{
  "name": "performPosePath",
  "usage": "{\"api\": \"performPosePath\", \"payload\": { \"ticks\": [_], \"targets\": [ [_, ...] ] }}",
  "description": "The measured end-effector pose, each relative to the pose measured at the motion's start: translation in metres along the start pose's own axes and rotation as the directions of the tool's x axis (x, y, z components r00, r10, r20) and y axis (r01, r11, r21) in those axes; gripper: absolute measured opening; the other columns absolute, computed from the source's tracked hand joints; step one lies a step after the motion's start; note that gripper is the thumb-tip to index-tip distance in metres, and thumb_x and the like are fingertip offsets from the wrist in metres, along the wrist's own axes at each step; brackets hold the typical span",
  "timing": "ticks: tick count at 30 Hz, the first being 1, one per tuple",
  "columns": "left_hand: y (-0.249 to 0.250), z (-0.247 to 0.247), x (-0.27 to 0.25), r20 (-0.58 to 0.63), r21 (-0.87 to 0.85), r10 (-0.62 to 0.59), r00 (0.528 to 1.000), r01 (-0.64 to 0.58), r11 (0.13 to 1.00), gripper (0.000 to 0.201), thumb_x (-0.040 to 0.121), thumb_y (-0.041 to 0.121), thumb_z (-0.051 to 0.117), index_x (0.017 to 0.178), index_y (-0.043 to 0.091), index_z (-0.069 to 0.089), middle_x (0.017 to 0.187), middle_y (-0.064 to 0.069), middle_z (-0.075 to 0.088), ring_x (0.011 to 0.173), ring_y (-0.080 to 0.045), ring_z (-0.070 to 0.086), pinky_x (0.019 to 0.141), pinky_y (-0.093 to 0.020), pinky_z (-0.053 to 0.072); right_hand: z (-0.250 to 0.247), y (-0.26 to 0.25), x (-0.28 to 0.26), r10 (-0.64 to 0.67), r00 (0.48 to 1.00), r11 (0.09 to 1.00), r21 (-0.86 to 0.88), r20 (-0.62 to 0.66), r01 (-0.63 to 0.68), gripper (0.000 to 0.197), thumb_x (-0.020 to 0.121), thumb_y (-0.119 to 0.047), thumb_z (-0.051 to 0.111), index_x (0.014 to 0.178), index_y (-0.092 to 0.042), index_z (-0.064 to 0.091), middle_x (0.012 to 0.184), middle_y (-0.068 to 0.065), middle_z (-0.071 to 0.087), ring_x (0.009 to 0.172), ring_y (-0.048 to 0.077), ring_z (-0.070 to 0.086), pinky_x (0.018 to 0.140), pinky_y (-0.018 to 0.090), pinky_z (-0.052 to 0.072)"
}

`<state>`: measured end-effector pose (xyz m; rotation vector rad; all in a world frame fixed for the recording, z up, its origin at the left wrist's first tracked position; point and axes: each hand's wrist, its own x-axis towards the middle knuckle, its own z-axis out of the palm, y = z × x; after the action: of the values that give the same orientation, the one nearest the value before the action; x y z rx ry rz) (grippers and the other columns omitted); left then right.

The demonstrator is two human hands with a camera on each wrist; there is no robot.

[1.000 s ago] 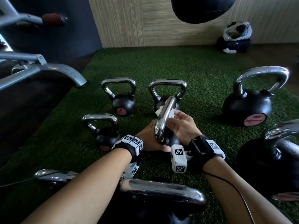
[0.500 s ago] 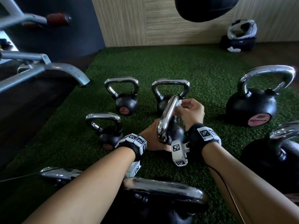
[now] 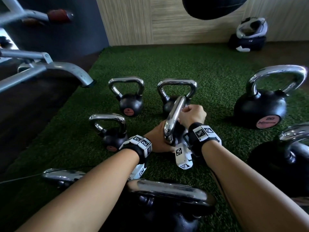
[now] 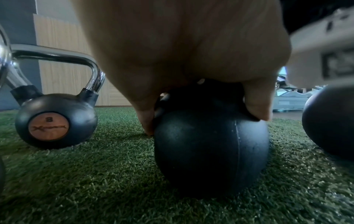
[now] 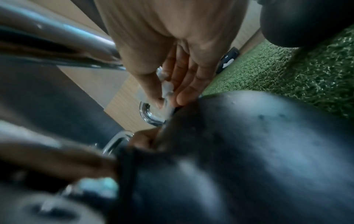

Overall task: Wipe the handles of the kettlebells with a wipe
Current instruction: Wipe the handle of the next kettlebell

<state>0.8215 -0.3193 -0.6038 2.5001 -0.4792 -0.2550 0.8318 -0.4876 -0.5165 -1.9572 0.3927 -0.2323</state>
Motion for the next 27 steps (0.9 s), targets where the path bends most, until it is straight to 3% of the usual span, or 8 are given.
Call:
{"api": "performPosePath", "payload": {
  "ticks": [2, 3, 6, 11, 15, 17, 20, 27],
  "targets": [
    [0.025, -0.013, -0.016, 0.036, 0.090, 0.035, 0.999, -0.038, 0.995, 0.088, 0.071, 0.060, 0.077, 0.140, 0.010, 0.056, 0.138, 0.000, 0.056, 0.135, -0.019, 0.052, 0.121, -0.024, 0.031, -0.001, 0.001, 0.001, 0.077, 0.994, 0.996, 0.045, 0.074, -0.080, 0.010, 0.068, -0.021, 0.079, 0.070, -0.012, 0.074, 0.069, 0.003, 0.073, 0.064, 0.020, 0.072, 0.066, 0.032, 0.064],
    [0.037, -0.019, -0.023, 0.029, 0.140, 0.024, 0.999, -0.028, 0.990, 0.089, 0.076, 0.052, 0.080, 0.149, 0.011, 0.048, 0.144, 0.001, 0.049, 0.138, -0.019, 0.048, 0.108, -0.016, 0.029, -0.003, 0.004, 0.001, 0.106, 0.987, 0.991, 0.070, 0.120, -0.114, 0.010, 0.067, -0.019, 0.081, 0.069, -0.013, 0.073, 0.068, 0.003, 0.074, 0.061, 0.021, 0.072, 0.066, 0.034, 0.065],
    [0.054, -0.029, -0.038, 0.026, 0.187, -0.055, 0.998, 0.049, 0.981, 0.113, 0.072, 0.055, 0.088, 0.161, 0.025, 0.025, 0.163, 0.001, 0.034, 0.144, -0.023, 0.046, 0.119, -0.032, 0.036, -0.017, 0.023, -0.001, 0.109, 0.970, 0.975, 0.165, 0.219, -0.147, 0.019, 0.070, -0.012, 0.086, 0.070, -0.015, 0.066, 0.066, 0.007, 0.070, 0.054, 0.020, 0.061, 0.059, 0.033, 0.057],
    [0.065, -0.064, -0.050, 0.172, 0.234, -0.165, 0.971, 0.123, 0.964, 0.082, 0.080, 0.018, 0.086, 0.150, 0.022, 0.044, 0.141, -0.001, 0.060, 0.125, -0.021, 0.060, 0.094, -0.020, 0.043, -0.045, 0.028, 0.006, 0.093, 0.987, 0.936, 0.326, 0.128, -0.130, 0.022, 0.081, -0.009, 0.081, 0.074, -0.015, 0.061, 0.087, 0.015, 0.073, 0.067, 0.028, 0.070, 0.069, 0.049, 0.062],
    [0.074, -0.094, -0.064, -0.046, -0.035, -0.197, 0.979, 0.195, 0.980, 0.034, 0.095, 0.027, 0.056, 0.126, 0.028, 0.071, 0.107, 0.009, 0.076, 0.102, -0.020, 0.070, 0.087, -0.032, 0.056, -0.052, -0.002, 0.015, -0.161, 0.987, 0.977, 0.140, -0.024, 0.162, 0.015, 0.085, -0.014, 0.071, 0.095, -0.023, 0.065, 0.103, 0.002, 0.073, 0.084, 0.025, 0.075, 0.077, 0.041, 0.062],
    [0.088, -0.101, -0.069, -0.134, -0.101, -0.177, 0.975, 0.164, 0.981, 0.045, 0.088, 0.060, 0.051, 0.116, 0.033, 0.075, 0.106, 0.005, 0.077, 0.106, -0.024, 0.071, 0.095, -0.039, 0.057, -0.052, -0.020, 0.015, -0.342, 0.940, 0.935, -0.099, 0.016, 0.342, 0.025, 0.092, -0.010, 0.058, 0.111, -0.023, 0.068, 0.110, 0.003, 0.074, 0.095, 0.025, 0.069, 0.081, 0.027, 0.051],
    [0.111, -0.098, -0.074, -0.172, 0.175, -0.056, 0.983, 0.086, 0.981, 0.060, 0.080, 0.082, 0.061, 0.102, 0.028, 0.075, 0.092, 0.006, 0.073, 0.086, -0.017, 0.070, 0.070, -0.029, 0.054, -0.046, -0.035, 0.017, -0.489, 0.834, 0.797, -0.259, 0.255, 0.546, 0.038, 0.096, 0.001, 0.052, 0.125, -0.018, 0.068, 0.119, 0.010, 0.074, 0.101, 0.027, 0.069, 0.082, 0.024, 0.048],
    [0.122, -0.091, -0.068, -0.275, 0.253, -0.047, 0.960, 0.119, 0.960, 0.029, 0.063, 0.047, 0.077, 0.078, 0.022, 0.073, 0.066, 0.007, 0.070, 0.066, -0.016, 0.069, 0.058, -0.027, 0.056, -0.048, -0.037, 0.024, -0.547, 0.679, 0.610, -0.322, 0.490, 0.724, 0.033, 0.087, -0.008, 0.069, 0.115, -0.024, 0.075, 0.098, -0.001, 0.075, 0.084, 0.012, 0.062, 0.081, 0.020, 0.045]
  ]
}}
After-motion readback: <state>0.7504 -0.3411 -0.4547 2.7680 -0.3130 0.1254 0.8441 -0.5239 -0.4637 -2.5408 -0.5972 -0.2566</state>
